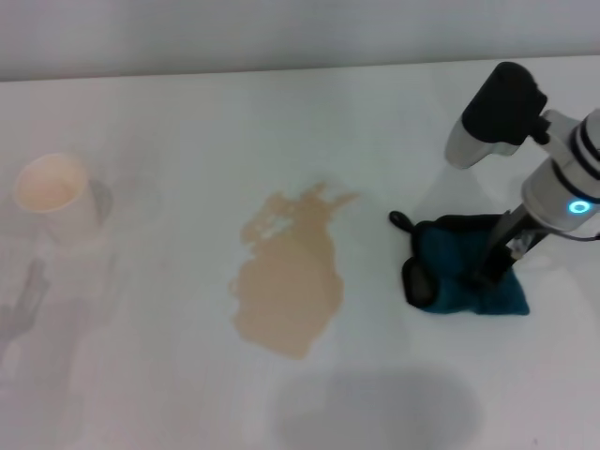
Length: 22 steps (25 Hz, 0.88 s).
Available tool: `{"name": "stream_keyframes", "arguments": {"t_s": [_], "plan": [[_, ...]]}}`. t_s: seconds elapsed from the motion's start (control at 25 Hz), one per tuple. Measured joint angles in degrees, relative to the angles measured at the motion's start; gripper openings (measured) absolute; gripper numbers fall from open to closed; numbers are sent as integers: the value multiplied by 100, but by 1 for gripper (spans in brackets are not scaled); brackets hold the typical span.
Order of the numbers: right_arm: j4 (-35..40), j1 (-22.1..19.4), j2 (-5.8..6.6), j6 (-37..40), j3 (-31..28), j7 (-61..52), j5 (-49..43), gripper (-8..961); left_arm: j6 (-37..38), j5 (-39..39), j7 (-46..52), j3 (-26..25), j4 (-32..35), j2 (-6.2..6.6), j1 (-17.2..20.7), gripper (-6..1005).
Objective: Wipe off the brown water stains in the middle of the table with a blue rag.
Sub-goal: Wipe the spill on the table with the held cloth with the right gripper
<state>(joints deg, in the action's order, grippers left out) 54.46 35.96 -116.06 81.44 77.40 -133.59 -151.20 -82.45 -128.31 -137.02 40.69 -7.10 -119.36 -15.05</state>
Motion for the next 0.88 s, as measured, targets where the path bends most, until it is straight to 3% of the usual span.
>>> {"name": "stream_keyframes", "arguments": {"t_s": [0.88], "plan": [[379,161,-24,-379,2423,28,2033,49,47,-12,0,0,-2,0,-44,881]]}}
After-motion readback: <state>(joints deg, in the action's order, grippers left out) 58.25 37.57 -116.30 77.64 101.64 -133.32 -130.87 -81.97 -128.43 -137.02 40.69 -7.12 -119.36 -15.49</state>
